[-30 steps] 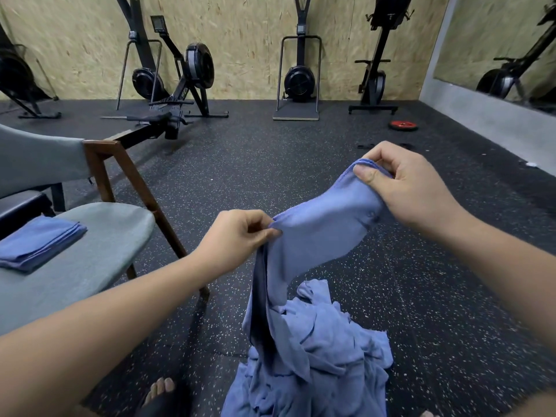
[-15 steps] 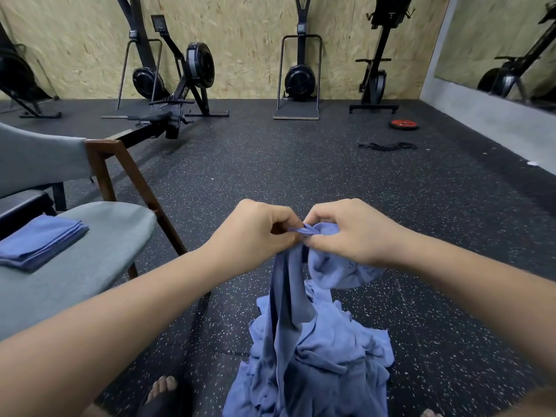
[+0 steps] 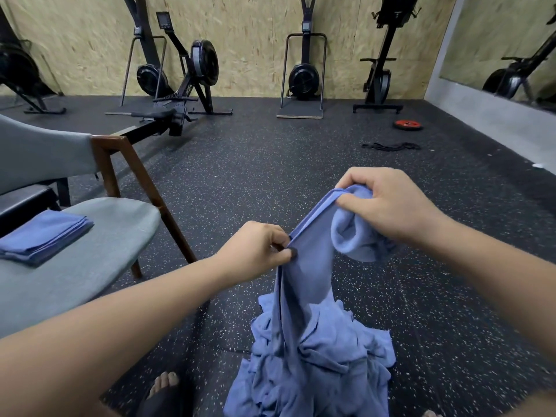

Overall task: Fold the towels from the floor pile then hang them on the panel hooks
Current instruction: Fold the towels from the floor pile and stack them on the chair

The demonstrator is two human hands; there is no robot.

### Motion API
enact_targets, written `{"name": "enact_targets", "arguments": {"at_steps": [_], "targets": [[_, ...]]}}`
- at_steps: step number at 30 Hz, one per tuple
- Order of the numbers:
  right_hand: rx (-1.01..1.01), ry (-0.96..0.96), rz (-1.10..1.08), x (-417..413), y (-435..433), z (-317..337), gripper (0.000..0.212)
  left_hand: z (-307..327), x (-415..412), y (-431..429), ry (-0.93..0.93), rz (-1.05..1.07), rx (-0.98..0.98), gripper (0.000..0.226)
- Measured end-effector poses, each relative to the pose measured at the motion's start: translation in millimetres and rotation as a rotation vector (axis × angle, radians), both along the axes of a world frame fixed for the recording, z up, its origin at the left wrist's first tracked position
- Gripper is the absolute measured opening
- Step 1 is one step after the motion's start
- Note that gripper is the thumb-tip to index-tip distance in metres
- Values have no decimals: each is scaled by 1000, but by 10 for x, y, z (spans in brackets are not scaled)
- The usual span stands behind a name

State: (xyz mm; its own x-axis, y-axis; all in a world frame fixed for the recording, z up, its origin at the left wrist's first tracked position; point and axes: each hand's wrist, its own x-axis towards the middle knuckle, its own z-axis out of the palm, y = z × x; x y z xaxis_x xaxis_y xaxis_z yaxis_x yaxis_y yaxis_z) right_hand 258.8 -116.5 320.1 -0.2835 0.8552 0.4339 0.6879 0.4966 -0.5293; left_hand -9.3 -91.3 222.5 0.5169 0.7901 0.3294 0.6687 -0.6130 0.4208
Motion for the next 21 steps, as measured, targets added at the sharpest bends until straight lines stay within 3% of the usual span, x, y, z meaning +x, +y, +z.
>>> {"name": "enact_targets", "arguments": {"at_steps": [5, 10, 16, 21], "targets": [[30, 10, -92, 195, 87, 46, 9, -17, -242, 167, 18, 48, 10, 49], [37, 25, -178, 336, 163, 56, 8, -39, -492, 288, 98, 167, 46, 7], [-27, 26, -256, 423, 213, 12, 9, -1, -669, 336, 143, 382, 7, 12], [-106, -86, -146, 297, 149, -145, 11, 109, -563, 245, 115, 301, 32, 9]]}}
